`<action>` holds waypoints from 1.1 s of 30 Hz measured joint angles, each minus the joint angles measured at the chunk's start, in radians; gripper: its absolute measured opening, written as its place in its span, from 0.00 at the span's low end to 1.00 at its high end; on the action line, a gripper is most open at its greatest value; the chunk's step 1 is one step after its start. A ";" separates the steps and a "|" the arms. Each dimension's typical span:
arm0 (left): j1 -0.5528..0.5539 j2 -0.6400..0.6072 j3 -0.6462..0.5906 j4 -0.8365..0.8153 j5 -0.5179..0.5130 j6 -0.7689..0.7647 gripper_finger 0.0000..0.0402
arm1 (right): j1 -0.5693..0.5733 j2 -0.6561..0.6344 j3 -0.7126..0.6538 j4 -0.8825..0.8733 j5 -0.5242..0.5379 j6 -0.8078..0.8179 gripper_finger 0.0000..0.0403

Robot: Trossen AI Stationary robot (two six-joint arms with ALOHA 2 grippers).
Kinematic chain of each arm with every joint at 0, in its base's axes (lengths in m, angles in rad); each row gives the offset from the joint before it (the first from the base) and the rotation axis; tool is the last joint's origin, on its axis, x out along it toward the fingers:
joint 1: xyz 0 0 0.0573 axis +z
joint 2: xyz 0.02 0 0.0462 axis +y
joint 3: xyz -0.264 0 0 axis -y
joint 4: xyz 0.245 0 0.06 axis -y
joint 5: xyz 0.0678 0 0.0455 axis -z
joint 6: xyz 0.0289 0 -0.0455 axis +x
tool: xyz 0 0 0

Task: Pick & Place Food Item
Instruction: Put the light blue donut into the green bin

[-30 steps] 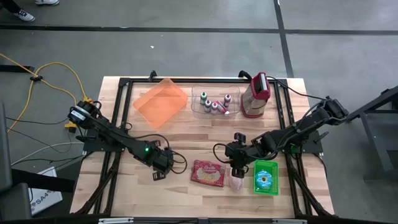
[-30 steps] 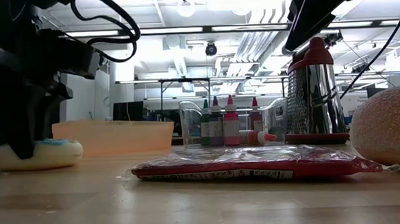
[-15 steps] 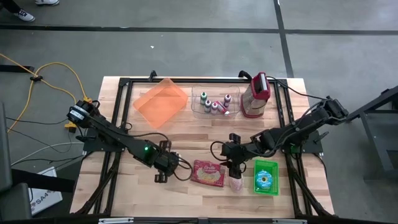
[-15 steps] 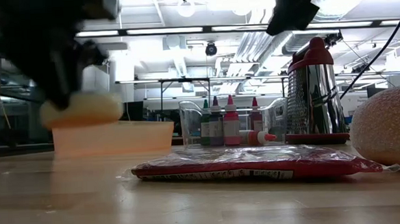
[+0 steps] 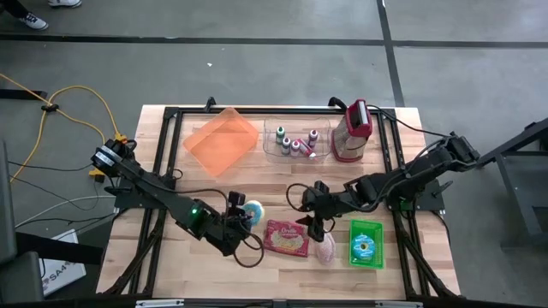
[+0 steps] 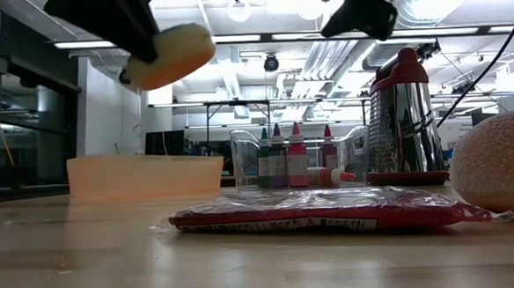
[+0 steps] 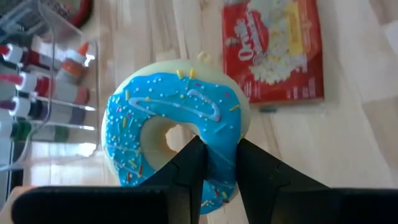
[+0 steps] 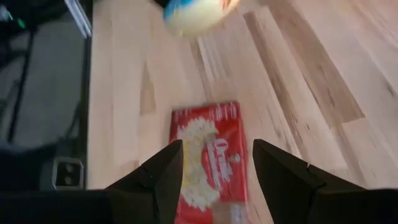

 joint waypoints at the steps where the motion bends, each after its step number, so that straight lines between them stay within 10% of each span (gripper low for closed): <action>1: 0.000 0.000 0.000 0.014 -0.002 0.007 0.19 | -0.007 0.000 0.000 0.017 -0.002 0.013 0.45; 18: -0.010 0.003 0.001 0.276 -0.169 0.261 0.19 | -0.155 0.000 0.000 0.203 -0.229 0.178 0.45; 33: 0.080 0.008 0.001 0.278 -0.146 0.164 0.19 | -0.173 0.011 0.000 0.232 -0.173 0.174 0.45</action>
